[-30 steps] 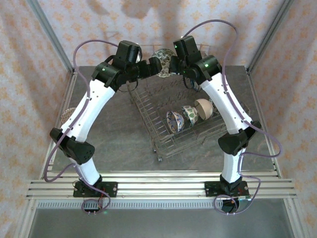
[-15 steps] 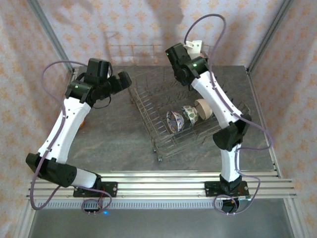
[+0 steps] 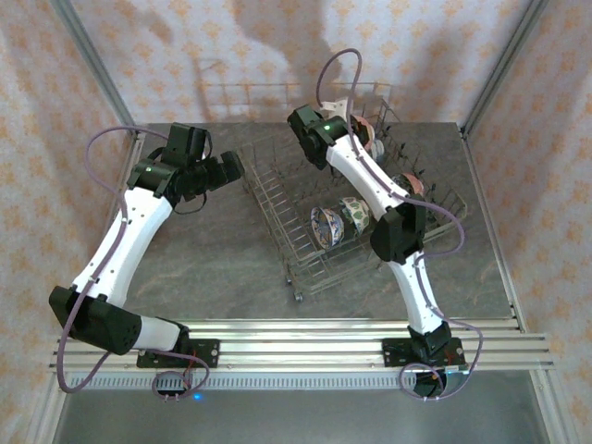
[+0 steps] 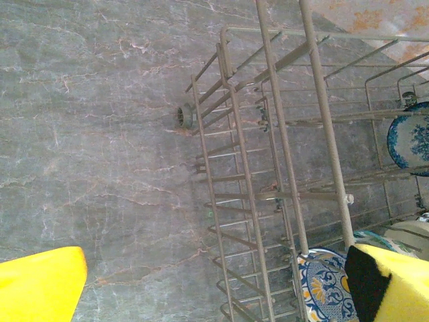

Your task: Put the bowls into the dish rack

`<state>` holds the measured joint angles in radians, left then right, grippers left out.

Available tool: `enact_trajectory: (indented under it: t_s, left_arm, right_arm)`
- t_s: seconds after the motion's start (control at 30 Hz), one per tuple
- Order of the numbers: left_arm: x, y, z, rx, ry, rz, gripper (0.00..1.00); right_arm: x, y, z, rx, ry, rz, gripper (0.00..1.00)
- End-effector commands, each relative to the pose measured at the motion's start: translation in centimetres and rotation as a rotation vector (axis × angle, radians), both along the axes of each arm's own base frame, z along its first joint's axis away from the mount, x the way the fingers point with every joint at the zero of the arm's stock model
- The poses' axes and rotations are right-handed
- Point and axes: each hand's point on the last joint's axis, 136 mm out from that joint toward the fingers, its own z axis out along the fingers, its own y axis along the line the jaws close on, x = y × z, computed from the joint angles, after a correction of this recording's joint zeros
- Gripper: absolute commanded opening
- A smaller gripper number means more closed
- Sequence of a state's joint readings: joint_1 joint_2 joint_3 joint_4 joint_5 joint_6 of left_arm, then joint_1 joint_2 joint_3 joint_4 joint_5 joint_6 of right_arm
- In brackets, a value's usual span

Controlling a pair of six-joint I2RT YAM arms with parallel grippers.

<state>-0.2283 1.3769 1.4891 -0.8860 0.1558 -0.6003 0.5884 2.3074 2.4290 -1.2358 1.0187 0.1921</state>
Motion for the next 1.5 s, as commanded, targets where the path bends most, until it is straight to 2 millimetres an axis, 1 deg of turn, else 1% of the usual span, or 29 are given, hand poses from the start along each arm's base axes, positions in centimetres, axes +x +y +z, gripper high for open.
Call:
enact_trajectory:
  t_s: [0.0,0.3,0.67,0.93,1.07,1.27,1.37,1.47]
  left_arm:
    - [0.2,0.3,-0.2,0.022,0.007,-0.008,0.99]
    - [0.4,0.2,-0.6,0.024,0.020,-0.010,0.99]
    - [0.3,0.3,-0.8,0.029,0.027,-0.005,0.99]
    - [0.2,0.3,-1.2,0.027,0.039,0.002,0.99]
    - [0.1,0.3,-1.1,0.025,0.036,0.003,0.99]
    - [0.1,0.5,-1.1,0.028,0.038,0.008,0.99]
    - [-0.1,0.5,-1.1,0.030,0.040,0.010,0.99]
    - [-0.2,0.6,-0.9,0.031,0.037,0.013,0.99]
  right_arm:
    - [-0.2,-0.8,1.7,-0.030,-0.073,-0.046,0.00]
    - [0.7,-0.1,-0.8,-0.042,-0.029,-0.034,0.00]
    - [1.3,1.1,-3.4,-0.076,0.023,-0.013,0.00]
    - [1.8,2.4,-5.1,-0.077,0.052,0.014,0.00]
    - [1.9,3.2,-5.9,-0.077,0.071,0.035,0.00]
    - [2.1,3.7,-7.3,-0.057,0.099,0.045,0.00]
    - [2.1,3.9,-7.8,-0.048,0.116,0.052,0.02]
    - [2.0,4.0,-8.0,-0.029,0.128,0.060,0.07]
